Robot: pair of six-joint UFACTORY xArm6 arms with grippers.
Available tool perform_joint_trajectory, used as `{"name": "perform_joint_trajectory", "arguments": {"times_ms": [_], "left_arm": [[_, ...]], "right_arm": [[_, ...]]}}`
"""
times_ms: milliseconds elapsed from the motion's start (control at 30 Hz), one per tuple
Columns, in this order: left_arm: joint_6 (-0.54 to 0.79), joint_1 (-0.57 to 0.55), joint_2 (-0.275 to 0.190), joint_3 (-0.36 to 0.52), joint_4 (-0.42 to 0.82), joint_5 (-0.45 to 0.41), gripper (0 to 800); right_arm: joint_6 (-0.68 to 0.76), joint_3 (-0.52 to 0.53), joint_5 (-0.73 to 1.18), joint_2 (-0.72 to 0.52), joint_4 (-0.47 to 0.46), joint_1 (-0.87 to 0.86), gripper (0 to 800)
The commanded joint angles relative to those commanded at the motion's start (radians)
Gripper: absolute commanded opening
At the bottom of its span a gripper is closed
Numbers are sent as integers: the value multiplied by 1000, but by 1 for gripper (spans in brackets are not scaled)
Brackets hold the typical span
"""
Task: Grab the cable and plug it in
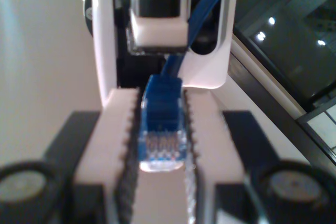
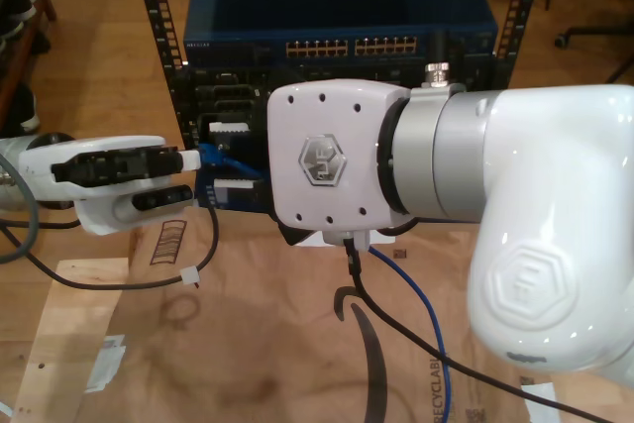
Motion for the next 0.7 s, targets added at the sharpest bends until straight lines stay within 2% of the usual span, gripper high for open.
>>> {"name": "perform_joint_trajectory", "arguments": {"times_ms": [467,600,700], "left_arm": [[0,-2,0,2,2,0,37],[-2,-2,0,0,2,0,49],[-3,-2,0,0,3,0,51]], "right_arm": [[0,-2,0,14,0,0,297],[2,-2,0,14,0,0,265],[15,-2,0,14,0,0,203]]}}
